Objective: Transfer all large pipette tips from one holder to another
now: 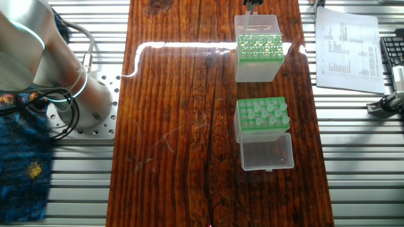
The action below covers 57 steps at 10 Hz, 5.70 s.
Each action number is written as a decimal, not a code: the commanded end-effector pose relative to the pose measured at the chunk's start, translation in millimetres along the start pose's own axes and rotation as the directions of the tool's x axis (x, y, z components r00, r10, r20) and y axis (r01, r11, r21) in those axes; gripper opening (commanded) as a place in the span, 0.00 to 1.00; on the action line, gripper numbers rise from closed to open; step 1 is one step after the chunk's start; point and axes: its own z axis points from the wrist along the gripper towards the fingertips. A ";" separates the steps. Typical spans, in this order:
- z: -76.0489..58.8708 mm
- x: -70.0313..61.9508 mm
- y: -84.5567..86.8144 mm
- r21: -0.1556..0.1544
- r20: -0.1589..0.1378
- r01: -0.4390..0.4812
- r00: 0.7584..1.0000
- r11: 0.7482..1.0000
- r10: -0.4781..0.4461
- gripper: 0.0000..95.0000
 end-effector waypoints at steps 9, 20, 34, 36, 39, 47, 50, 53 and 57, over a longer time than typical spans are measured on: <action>7.6 -0.9 -2.2 0.006 0.000 0.001 1.000 1.000 -0.001 0.20; 4.8 9.0 -32.0 -0.021 0.048 -0.078 0.996 0.997 0.079 0.20; 8.5 10.4 -64.4 -0.006 -0.003 0.021 1.000 1.000 -0.021 0.20; 13.9 14.6 -93.3 0.015 -0.010 -0.003 1.000 1.000 0.003 0.20; 16.9 39.5 -155.2 0.023 -0.007 -0.004 1.000 1.000 0.004 0.20; 45.7 76.9 -215.6 0.042 0.020 -0.073 0.997 0.996 0.072 0.20; 64.5 79.8 -216.1 0.032 0.026 -0.111 0.994 0.993 0.111 0.20; 77.7 77.9 -208.4 0.019 0.035 -0.106 0.994 0.994 0.106 0.20; 85.3 79.2 -204.2 0.014 0.032 -0.109 0.994 0.994 0.108 0.20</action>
